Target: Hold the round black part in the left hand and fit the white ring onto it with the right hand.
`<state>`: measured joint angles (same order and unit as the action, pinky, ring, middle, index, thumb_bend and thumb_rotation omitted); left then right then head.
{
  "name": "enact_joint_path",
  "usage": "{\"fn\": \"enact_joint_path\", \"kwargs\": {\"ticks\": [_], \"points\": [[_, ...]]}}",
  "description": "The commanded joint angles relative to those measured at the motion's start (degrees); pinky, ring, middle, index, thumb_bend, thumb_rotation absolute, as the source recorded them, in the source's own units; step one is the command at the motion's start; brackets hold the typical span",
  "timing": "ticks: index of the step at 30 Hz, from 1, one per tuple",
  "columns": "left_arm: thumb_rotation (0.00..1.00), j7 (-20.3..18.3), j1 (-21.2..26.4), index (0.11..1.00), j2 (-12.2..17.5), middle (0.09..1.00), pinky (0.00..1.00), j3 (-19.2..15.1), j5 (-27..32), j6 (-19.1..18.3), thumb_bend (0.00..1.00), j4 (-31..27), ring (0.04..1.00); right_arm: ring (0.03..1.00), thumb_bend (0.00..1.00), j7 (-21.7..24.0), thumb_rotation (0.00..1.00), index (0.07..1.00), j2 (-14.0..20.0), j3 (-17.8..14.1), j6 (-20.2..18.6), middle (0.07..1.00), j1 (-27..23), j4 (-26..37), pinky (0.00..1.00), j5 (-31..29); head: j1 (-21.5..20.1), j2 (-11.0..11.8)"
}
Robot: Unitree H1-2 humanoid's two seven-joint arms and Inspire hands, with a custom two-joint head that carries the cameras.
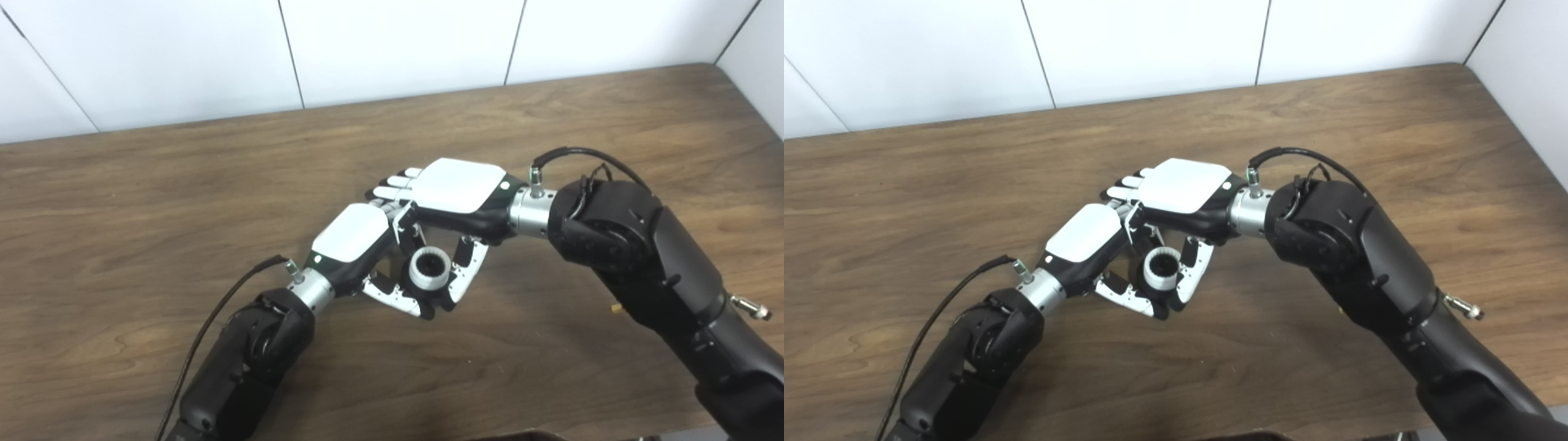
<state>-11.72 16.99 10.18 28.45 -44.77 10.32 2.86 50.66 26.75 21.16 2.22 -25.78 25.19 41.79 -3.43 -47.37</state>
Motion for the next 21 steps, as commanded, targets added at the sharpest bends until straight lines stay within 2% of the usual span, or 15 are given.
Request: {"fn": "enact_joint_path", "kwargs": {"ticks": [1, 9, 15, 21], "points": [[0.05, 0.9, 1.1, 0.48, 0.1, 0.874, 1.0, 0.0, -0.2, 0.9, 0.51, -0.1, 0.928, 1.0, 1.0, -2.1, 0.42, 0.844, -0.1, -1.5, 0.1, 1.0, -2.2, 1.7, 1.0, -1.3, -0.1, 0.0], [0.05, 1.1, 1.1, 0.48, 0.1, 0.892, 1.0, -0.1, 0.2, 1.0, 0.51, 0.2, 0.934, 1.0, 1.0, -3.2, 0.48, 0.978, -0.7, -2.8, -0.5, 1.0, -2.0, 2.2, 1.0, -4.1, -0.1, 0.2], [0.05, 1.5, 1.0, 0.48, -0.1, 0.882, 1.0, -0.2, 0.7, 1.1, 0.51, 0.9, 0.921, 1.0, 1.0, -3.3, 0.5, 0.993, -0.5, -3.8, -0.6, 1.0, -2.8, 2.8, 1.0, -5.2, -0.1, 0.6], [0.05, 1.9, 0.9, 0.48, 0.0, 0.874, 1.0, -0.5, 1.4, 1.3, 0.51, 1.7, 0.923, 1.0, 1.0, -1.8, 0.5, 0.996, 0.7, -5.9, -3.9, 1.0, -5.2, 4.9, 1.0, -5.9, -0.3, 1.0]]}}
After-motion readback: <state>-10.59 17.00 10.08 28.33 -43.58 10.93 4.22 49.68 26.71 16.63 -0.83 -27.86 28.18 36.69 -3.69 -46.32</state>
